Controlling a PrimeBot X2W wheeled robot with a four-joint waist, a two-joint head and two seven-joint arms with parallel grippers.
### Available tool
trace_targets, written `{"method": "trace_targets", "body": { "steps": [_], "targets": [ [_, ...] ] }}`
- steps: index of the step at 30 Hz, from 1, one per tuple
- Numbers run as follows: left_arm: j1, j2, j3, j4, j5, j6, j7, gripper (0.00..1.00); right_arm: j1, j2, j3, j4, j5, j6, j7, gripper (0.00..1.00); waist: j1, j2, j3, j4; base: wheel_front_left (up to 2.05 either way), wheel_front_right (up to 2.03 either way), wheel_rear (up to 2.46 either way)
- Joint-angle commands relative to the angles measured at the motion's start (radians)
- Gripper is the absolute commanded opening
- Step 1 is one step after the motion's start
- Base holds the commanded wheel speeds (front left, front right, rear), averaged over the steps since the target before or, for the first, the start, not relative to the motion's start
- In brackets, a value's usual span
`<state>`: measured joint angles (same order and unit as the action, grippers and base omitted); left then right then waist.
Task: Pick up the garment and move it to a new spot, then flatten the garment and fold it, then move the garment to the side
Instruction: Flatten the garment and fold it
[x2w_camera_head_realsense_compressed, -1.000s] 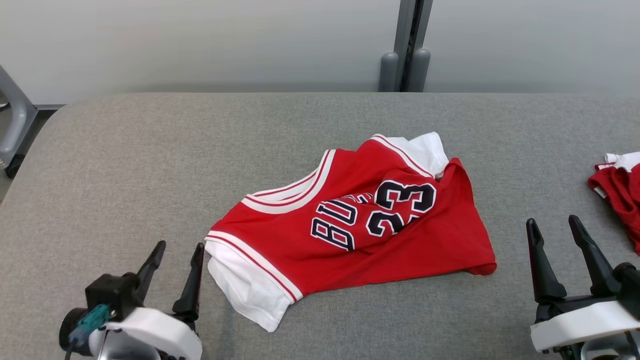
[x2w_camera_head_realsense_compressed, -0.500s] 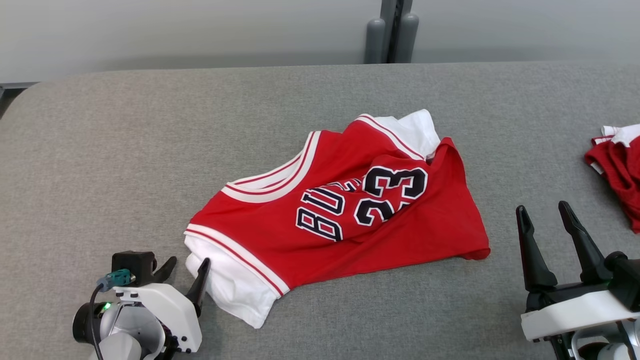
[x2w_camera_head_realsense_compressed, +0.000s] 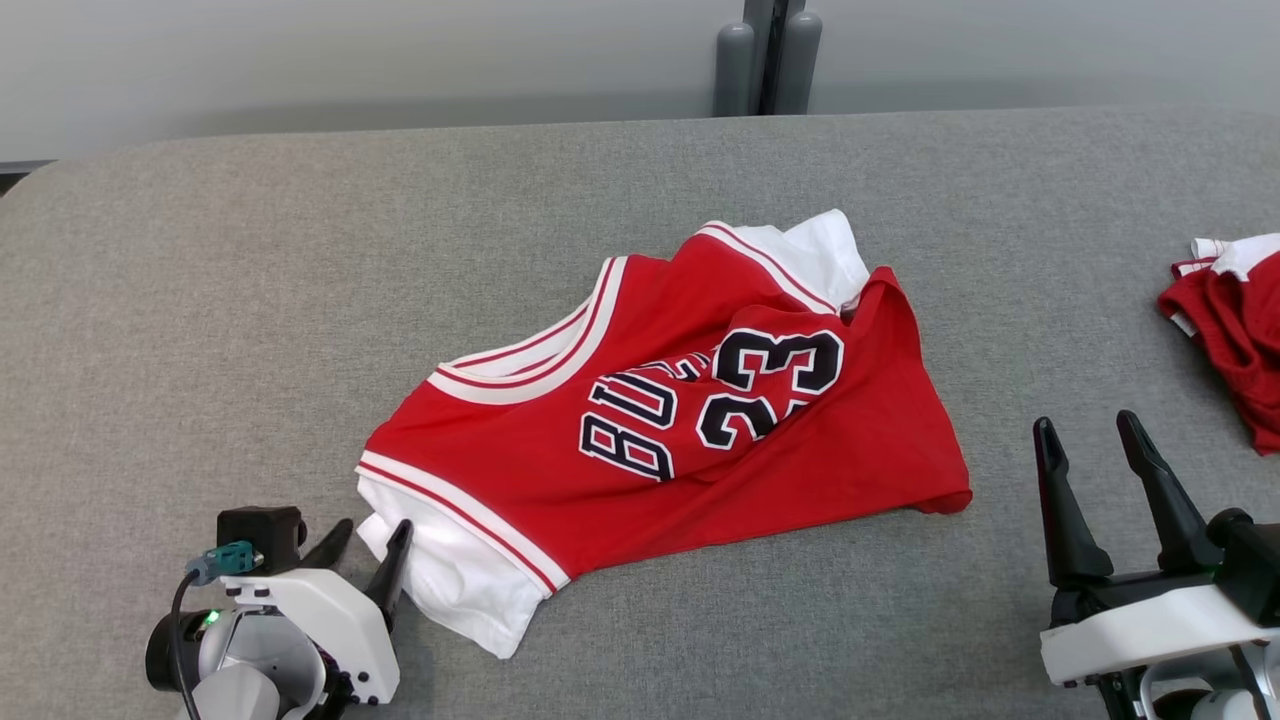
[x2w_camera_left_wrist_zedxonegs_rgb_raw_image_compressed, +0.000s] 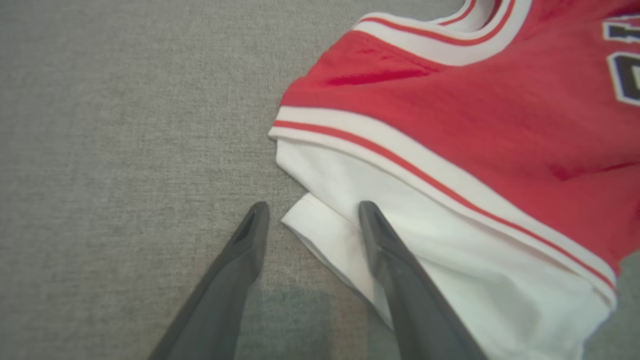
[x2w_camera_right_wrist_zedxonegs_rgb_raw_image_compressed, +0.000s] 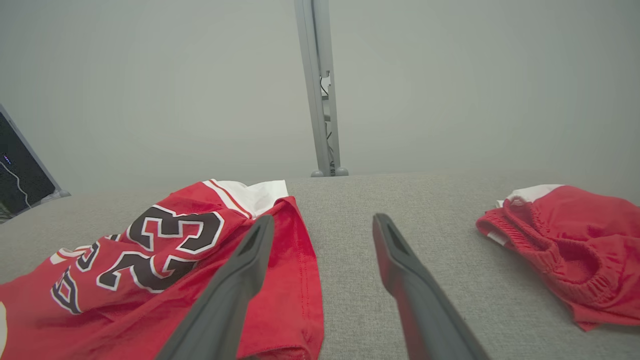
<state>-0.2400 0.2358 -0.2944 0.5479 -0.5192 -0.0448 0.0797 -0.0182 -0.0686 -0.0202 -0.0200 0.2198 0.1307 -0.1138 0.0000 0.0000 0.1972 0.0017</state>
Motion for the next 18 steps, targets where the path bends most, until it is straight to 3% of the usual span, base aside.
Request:
{"method": "trace_targets", "body": {
  "steps": [1,7,18],
  "targets": [
    [0.008,-0.009,-0.013,0.019,-0.003,-0.006,0.011,0.00,-0.008,-0.001,0.001,0.002,0.004,0.000,-0.007,1.00,0.0000,0.0000,0.000,0.001,0.00,0.00,0.00],
    [0.053,-0.012,0.005,-0.001,-0.032,-0.010,-0.024,0.00,-0.008,0.003,0.002,0.014,0.009,0.000,-0.008,1.00,0.0000,0.0000,-0.009,0.000,0.00,0.00,0.00],
    [0.111,-0.015,0.047,-0.130,-0.062,0.020,-0.115,0.00,-0.005,-0.005,-0.017,0.034,0.004,0.000,0.005,1.00,0.0000,0.0000,-0.014,0.015,0.00,0.00,0.00]
  ]
}}
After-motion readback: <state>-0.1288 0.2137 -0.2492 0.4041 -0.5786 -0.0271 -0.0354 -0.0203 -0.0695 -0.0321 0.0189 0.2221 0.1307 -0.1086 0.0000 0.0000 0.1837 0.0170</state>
